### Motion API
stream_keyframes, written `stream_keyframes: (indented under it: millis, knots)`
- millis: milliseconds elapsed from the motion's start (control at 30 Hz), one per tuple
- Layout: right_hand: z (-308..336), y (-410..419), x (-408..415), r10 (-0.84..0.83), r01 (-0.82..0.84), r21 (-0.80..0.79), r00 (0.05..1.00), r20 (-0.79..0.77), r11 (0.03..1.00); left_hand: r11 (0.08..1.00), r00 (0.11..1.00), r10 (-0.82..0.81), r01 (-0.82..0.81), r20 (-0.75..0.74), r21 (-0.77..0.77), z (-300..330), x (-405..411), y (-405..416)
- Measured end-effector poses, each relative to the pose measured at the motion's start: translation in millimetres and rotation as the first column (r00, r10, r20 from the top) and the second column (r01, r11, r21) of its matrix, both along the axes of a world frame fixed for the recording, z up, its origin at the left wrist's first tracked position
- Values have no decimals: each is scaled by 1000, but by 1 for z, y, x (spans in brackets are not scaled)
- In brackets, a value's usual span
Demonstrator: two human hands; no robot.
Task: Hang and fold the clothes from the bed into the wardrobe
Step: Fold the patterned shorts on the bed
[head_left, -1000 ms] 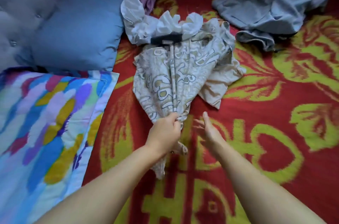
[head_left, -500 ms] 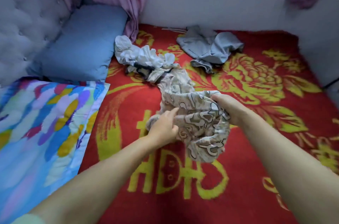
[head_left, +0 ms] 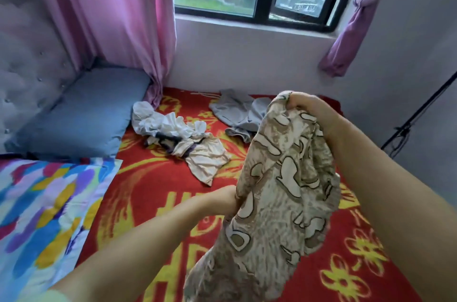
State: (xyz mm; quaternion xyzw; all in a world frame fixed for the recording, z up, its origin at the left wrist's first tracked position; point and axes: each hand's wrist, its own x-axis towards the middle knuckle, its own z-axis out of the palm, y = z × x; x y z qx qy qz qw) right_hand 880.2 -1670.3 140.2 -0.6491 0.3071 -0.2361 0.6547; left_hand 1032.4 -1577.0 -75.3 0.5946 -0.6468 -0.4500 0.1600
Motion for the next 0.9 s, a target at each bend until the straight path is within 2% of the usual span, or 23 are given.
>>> stream_keyframes:
  millis: [67,100,167,200,267,300,333,367,400,433,467,500,567,633,667,700,733,800,833,867,900]
  knots:
    - [22,-5,-2,-31,6,103,968,249,995,993,992,117,-115,-43,37,-17,-3,7]
    - [29,-9,-2,-39,4,111,947,318,994,979,974,200,-194,-103,68,-19,-1,10]
    - [33,-21,-8,-87,70,62,938,337,996,942,902,336,-318,-271,109,-14,8,13]
    - [27,-28,-14,-149,152,12,945,293,988,933,873,360,-346,-328,104,-7,16,13]
    - [2,-42,-34,-246,253,-87,966,84,964,908,824,407,-411,-395,77,12,36,14]
    - [-15,-49,-45,-258,243,-140,961,-103,960,880,794,454,-470,-404,63,21,47,14]
    - [-34,-56,-56,-257,189,-216,901,-350,958,853,767,498,-518,-405,67,30,56,13]
    - [-52,-63,-64,-244,67,-297,749,-615,953,832,747,533,-547,-396,90,40,63,10]
    - [-66,-65,-68,-207,-90,-305,552,-808,948,834,749,542,-536,-382,133,51,67,8]
    - [-77,-61,-66,-149,-217,-250,395,-907,944,852,765,521,-496,-380,170,63,68,6]
    - [-84,-55,-61,-62,-269,-160,338,-939,950,877,793,479,-446,-377,179,76,67,4]
    - [-88,-48,-51,30,-281,-84,378,-925,956,902,822,432,-400,-372,164,89,65,0]
    - [-87,-30,-23,193,-358,-15,539,-820,934,920,859,385,-387,-337,64,111,56,-8]
    - [-81,-11,5,316,-436,11,636,-703,900,906,863,401,-423,-307,-6,129,46,-15]
    - [-79,-3,17,331,-442,-9,686,-648,897,908,847,393,-420,-357,4,137,42,-18]
    - [-76,3,25,301,-405,-47,747,-593,913,909,796,385,-416,-467,40,142,41,-20]
    - [-72,5,30,246,-349,-99,809,-534,932,902,704,386,-422,-597,85,149,41,-21]
    - [-61,7,34,118,-219,-177,884,-452,960,865,442,404,-469,-801,178,160,50,-21]
    - [-55,7,31,69,-160,-192,910,-408,968,852,354,398,-484,-846,198,161,56,-21]
    - [-48,5,27,30,-101,-191,939,-343,976,847,344,386,-500,-856,181,160,63,-19]
    - [-40,6,25,10,-45,-145,973,-229,988,847,409,372,-517,-834,124,156,70,-15]
